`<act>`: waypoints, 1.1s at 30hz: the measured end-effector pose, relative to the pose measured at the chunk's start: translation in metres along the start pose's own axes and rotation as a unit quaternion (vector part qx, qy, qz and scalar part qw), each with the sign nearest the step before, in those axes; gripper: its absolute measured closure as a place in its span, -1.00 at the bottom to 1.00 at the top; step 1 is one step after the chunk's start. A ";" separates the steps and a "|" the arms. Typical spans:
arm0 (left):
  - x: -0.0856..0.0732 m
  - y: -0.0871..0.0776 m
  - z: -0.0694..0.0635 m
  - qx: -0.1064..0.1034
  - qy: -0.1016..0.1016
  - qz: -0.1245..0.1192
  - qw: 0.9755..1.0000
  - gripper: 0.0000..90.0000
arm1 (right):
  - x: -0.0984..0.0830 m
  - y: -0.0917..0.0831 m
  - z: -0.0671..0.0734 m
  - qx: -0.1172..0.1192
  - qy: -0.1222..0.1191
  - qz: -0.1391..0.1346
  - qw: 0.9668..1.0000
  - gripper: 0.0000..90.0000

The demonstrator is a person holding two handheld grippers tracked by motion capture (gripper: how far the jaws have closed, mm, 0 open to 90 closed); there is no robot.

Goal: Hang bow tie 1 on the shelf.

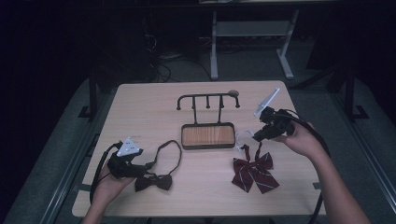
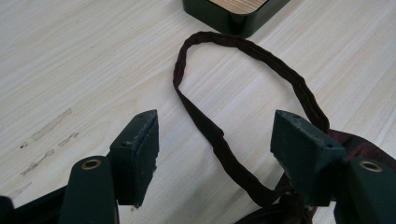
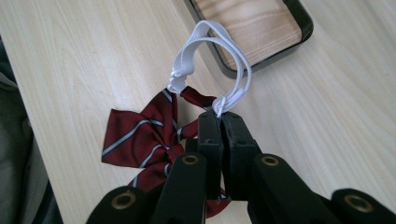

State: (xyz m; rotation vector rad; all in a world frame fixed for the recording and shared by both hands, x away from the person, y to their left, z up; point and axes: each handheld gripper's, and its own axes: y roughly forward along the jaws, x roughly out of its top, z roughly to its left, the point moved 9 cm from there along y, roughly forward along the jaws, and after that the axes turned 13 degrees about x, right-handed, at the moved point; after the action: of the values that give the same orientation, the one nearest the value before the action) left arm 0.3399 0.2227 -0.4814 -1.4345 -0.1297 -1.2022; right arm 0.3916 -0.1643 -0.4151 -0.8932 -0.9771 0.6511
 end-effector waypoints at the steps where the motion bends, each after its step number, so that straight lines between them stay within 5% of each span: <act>1: 0.000 0.000 0.000 0.000 0.000 0.000 1.000 -0.27 | 0.000 0.000 0.000 0.000 0.000 0.000 1.000 0.93; 17: 0.001 -0.001 0.001 0.001 0.002 -0.002 1.000 -0.27 | 0.026 -0.029 0.014 -0.014 -0.024 0.002 1.000 0.93; 33: 0.001 0.000 0.000 -0.002 -0.001 -0.004 1.000 -0.27 | 0.049 -0.049 0.009 -0.029 -0.022 0.001 0.999 0.93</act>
State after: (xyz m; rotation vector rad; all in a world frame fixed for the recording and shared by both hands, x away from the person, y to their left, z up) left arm 0.3402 0.2224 -0.4804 -1.4396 -0.1351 -1.2082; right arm 0.4083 -0.1461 -0.3493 -0.9342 -1.0390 0.6503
